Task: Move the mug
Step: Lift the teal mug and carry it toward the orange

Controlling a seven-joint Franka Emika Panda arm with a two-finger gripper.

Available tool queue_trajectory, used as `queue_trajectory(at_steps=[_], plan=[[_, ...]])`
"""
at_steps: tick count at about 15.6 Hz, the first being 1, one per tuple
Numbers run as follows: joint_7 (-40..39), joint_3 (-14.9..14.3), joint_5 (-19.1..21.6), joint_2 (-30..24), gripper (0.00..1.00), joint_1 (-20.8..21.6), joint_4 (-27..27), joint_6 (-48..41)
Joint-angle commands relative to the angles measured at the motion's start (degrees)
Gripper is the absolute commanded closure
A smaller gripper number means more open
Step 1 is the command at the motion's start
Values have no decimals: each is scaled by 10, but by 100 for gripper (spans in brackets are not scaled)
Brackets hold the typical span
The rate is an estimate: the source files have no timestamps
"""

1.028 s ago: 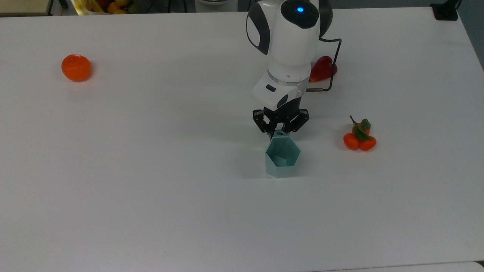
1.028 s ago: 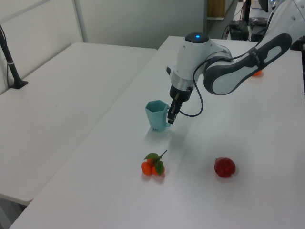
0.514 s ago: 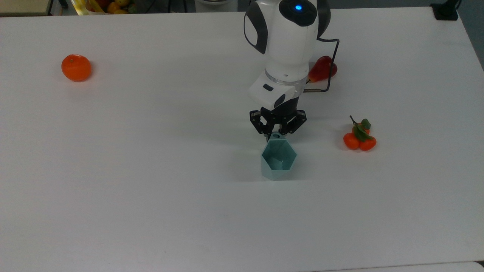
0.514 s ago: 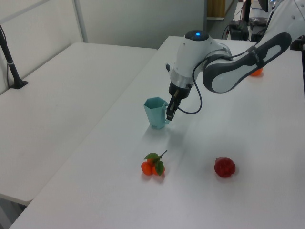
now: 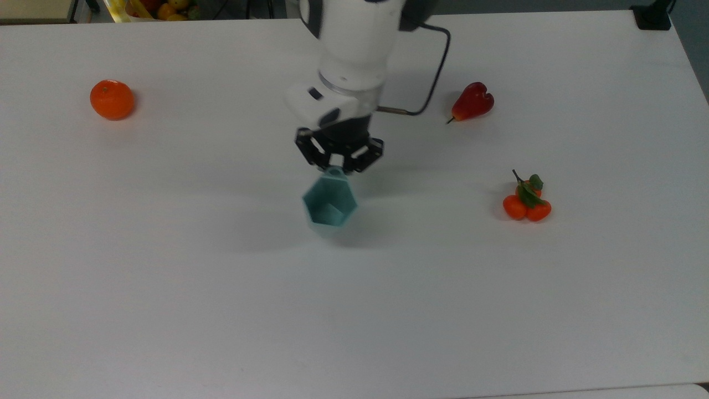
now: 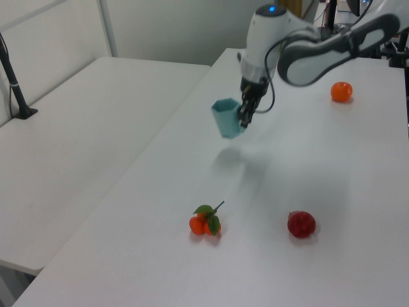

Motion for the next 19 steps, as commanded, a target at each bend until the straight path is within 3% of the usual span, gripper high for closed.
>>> queue_trajectory(at_steps=[1, 4, 8, 14, 19], plan=[[-26, 4, -13, -117, 95, -45, -119, -10], [-41, 4, -12, -183, 95, -65, -199, -7], [-41, 5, -9, -227, 95, -68, -275, -9], [-35, 5, -7, -226, 93, -59, -317, -6], [-36, 6, -7, -221, 79, -59, -319, -12]])
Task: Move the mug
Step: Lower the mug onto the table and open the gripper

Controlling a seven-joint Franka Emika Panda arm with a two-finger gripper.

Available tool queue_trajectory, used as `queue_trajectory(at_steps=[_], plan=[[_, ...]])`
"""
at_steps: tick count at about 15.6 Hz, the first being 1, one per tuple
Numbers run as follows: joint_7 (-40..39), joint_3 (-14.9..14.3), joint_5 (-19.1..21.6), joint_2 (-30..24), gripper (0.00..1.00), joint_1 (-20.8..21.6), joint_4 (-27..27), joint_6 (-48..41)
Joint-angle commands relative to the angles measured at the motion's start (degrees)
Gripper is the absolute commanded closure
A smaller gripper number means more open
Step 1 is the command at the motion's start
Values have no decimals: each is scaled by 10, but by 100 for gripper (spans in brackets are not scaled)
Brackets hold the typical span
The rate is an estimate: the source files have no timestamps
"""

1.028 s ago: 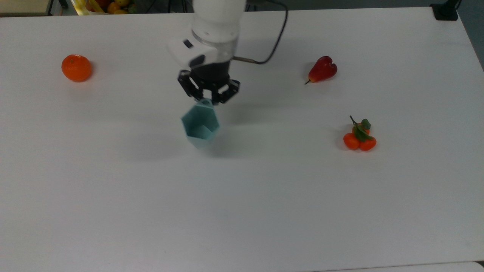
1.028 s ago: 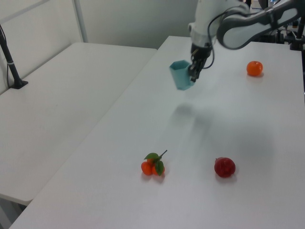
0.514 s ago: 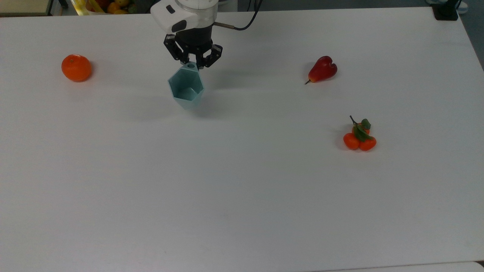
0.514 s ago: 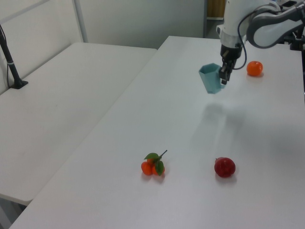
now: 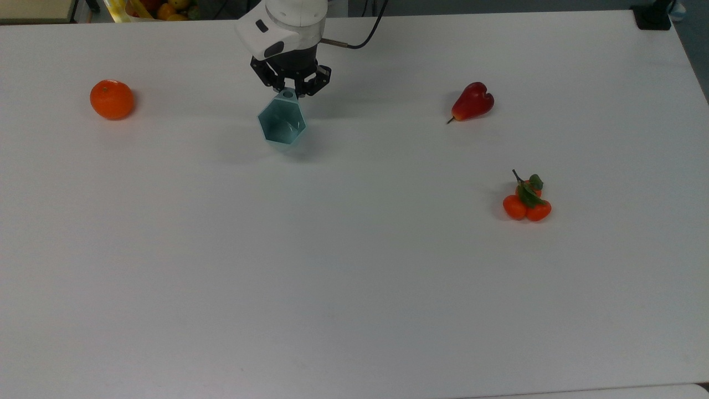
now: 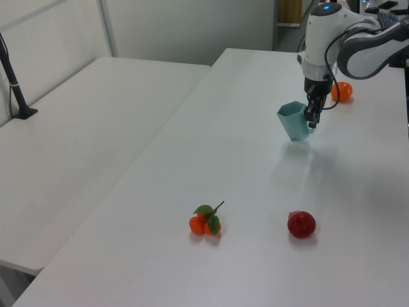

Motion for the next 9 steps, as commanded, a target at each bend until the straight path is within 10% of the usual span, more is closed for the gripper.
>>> queue_trajectory(at_steps=[1, 4, 9], plan=[[1, 1, -2, -13, 79, 4, -14, -1], [-3, 1, -3, -13, 73, 4, -14, -20], [-5, 2, -3, -12, 22, 12, -13, -56]])
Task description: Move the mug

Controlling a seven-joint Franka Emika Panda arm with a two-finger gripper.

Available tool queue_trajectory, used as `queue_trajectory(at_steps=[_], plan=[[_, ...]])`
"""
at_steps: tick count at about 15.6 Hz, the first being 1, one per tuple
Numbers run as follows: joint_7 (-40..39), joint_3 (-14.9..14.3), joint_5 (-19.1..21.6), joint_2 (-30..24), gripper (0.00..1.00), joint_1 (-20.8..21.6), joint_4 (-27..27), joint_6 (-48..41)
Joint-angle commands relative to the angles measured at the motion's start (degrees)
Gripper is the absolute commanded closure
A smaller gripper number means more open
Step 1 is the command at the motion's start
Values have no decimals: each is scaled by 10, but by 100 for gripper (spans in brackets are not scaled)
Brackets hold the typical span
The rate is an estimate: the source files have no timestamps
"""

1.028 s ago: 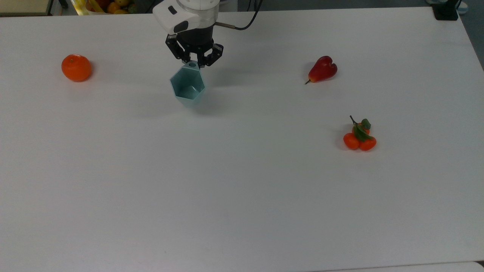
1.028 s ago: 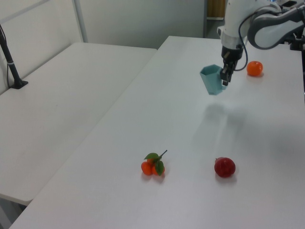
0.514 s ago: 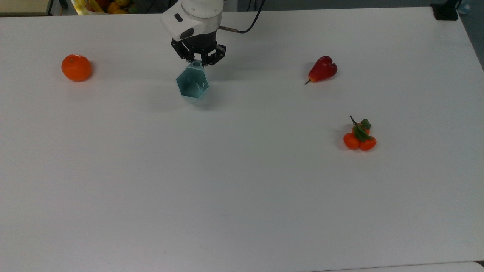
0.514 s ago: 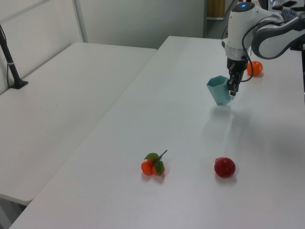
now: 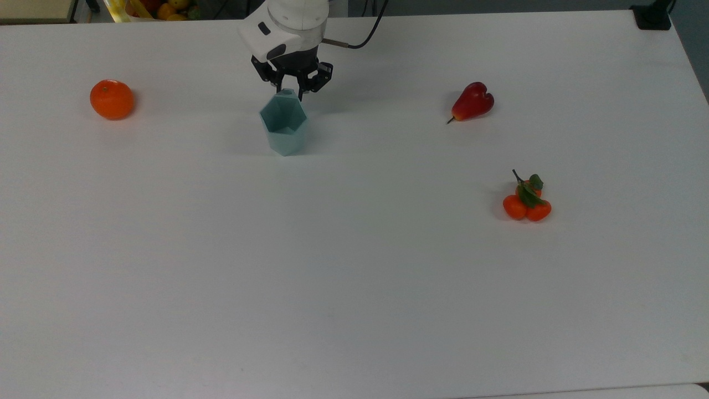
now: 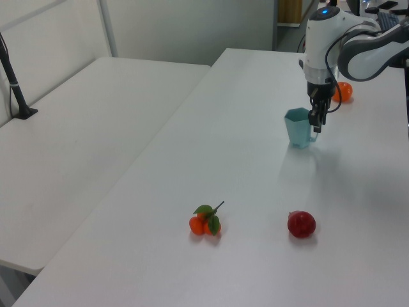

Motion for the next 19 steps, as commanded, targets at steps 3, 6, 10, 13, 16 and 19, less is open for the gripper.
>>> queue_trajectory(at_steps=[3, 6, 10, 13, 16, 19], plan=[[-25, 0, -4, -17, 17, 10, 2, -64], [-54, 1, -2, -16, 8, 10, 63, -119], [-88, 0, 6, 2, 0, 4, 184, -160], [-114, 0, 38, 8, 0, 4, 271, -240], [-139, -1, 62, -1, 0, 9, 322, -306], [-134, -6, 63, -19, 0, 15, 323, -306]])
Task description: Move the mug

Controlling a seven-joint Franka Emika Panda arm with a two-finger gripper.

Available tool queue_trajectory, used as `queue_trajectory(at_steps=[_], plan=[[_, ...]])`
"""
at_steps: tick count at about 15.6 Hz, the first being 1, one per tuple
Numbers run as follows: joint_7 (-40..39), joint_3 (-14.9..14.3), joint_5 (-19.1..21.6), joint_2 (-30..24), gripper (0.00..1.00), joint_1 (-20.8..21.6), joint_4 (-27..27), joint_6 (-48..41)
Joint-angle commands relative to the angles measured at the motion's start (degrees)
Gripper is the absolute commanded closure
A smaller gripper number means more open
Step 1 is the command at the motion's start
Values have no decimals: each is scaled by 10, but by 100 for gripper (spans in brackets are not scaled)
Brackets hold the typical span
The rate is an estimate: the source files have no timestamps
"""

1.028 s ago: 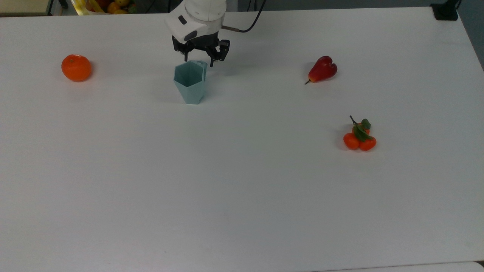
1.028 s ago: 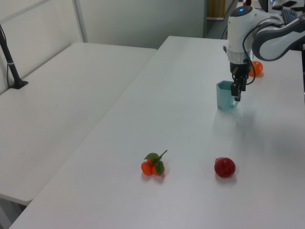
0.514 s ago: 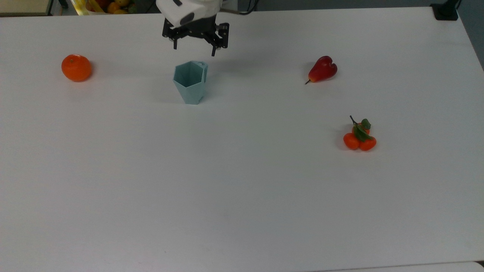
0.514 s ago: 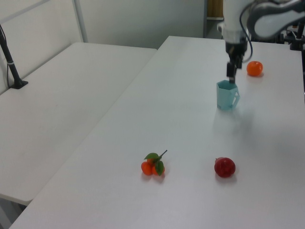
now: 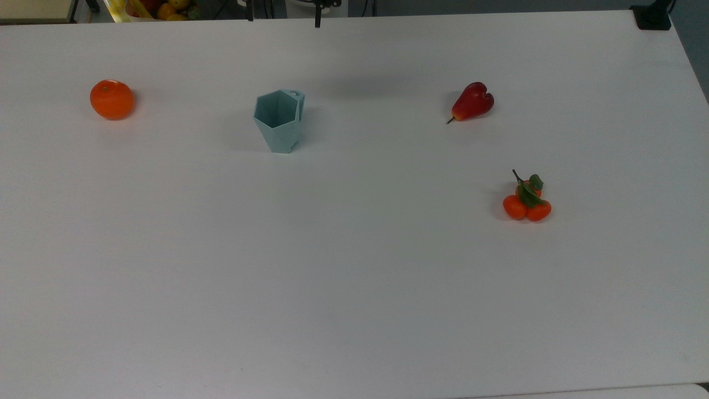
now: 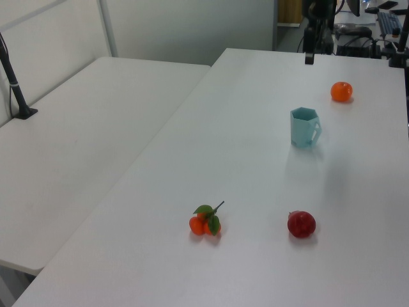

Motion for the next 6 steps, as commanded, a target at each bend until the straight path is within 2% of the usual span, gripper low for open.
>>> queue_trajectory(at_steps=[1, 4, 6], plan=[[-9, -14, 9, -11, 0, 23, 9, -19], [-9, -47, 9, -22, 0, 45, 9, -18], [-9, -54, 9, -21, 0, 44, 17, -20]])
